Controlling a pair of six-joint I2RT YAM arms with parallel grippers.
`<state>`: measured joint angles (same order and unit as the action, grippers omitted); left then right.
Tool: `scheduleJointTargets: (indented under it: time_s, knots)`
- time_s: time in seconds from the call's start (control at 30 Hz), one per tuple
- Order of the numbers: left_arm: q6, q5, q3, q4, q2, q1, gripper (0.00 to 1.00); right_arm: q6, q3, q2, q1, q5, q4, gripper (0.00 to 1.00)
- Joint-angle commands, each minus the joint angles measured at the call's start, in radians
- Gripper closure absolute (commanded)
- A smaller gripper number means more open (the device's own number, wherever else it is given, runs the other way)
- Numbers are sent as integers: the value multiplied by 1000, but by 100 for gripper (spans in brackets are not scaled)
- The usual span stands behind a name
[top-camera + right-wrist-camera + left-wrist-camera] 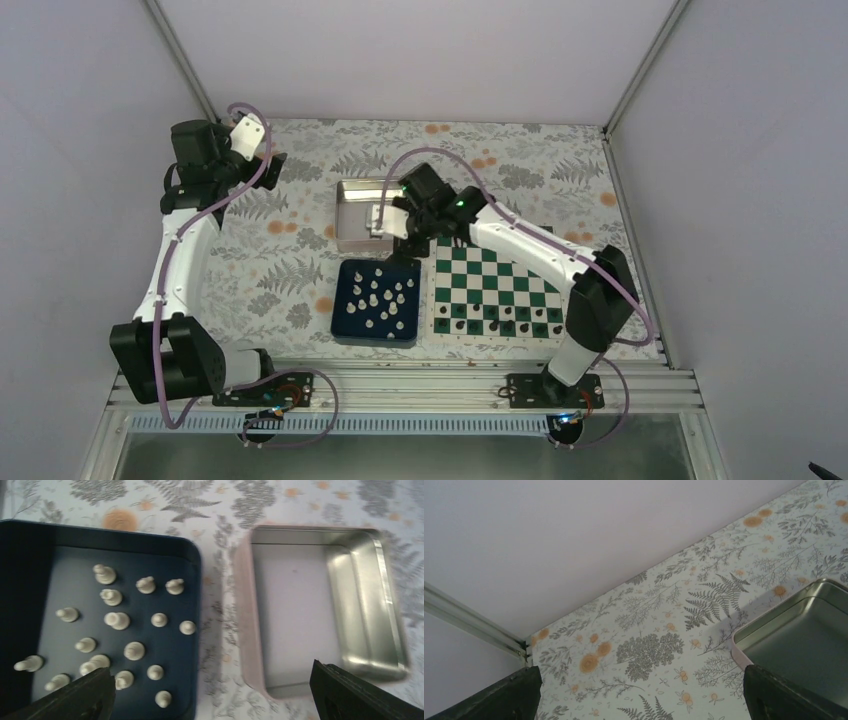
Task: Set up the chess pieces on the board
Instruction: Pick up the chess piece from the storage box.
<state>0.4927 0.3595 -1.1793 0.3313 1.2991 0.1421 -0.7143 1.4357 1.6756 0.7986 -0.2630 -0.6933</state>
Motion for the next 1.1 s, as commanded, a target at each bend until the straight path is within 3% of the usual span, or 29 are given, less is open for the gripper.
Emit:
scheduleJointTargets:
  time_s: [0.0,0.1,0.47,0.73,1.07]
  knots:
    - [26,-7,25,-21,-29,5,0,-24,35,39,50,12,-60,0]
    - [23,-14,-3,4,-6,5,0,-20,34,55,72,12,-96,0]
    - [25,-14,-7,-11,15,5,0,5,19,114,139,11,-178,18]
    - [28,-38,-5,-23,26,5,0,22,-9,153,191,27,-202,39]
    - [35,-48,11,-30,27,5,0,47,-28,209,228,40,-208,57]
